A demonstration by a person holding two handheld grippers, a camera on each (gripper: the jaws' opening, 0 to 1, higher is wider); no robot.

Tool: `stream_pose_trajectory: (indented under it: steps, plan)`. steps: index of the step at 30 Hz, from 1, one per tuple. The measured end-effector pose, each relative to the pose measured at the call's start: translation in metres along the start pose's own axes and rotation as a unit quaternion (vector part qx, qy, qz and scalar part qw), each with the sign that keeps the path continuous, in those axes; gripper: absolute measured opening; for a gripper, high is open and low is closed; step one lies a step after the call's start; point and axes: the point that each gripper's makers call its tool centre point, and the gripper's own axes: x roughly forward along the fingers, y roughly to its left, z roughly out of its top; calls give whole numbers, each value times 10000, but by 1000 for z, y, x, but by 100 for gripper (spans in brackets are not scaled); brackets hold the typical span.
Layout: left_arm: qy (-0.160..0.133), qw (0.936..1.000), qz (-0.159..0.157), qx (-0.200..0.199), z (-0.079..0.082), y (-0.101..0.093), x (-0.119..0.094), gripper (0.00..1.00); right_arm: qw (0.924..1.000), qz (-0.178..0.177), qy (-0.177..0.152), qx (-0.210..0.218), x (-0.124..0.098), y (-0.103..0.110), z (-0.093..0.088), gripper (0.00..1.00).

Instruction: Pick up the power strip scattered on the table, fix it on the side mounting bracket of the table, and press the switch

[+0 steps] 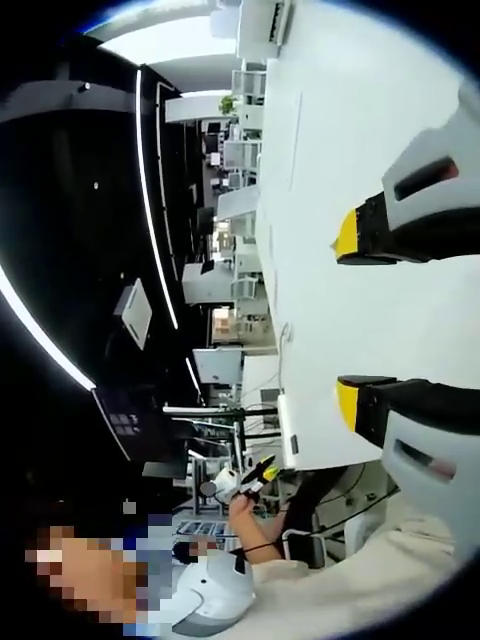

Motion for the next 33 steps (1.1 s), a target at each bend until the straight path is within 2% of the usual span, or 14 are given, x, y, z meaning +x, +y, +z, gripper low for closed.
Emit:
stream_pose_trajectory:
  steps: [4, 14, 23, 28, 33]
  plan:
    - [75, 9999, -55, -66, -1, -1, 3, 45, 10000, -6, -7, 29, 0, 0, -1, 40]
    - [354, 9990, -245, 67, -3, -6, 13, 44, 10000, 7, 24, 40, 1, 0, -4, 40]
    - [639, 9976, -277, -15, -8, -4, 19, 44, 10000, -27, 28, 56, 0, -3, -6, 40]
    - [680, 9972, -306, -93, -8, -5, 19, 44, 10000, -25, 32, 68, 0, -3, -7, 40]
    - [860, 9958, -281, -135, -8, -4, 19, 43, 9999, -4, 45, 92, 1, -4, -9, 40]
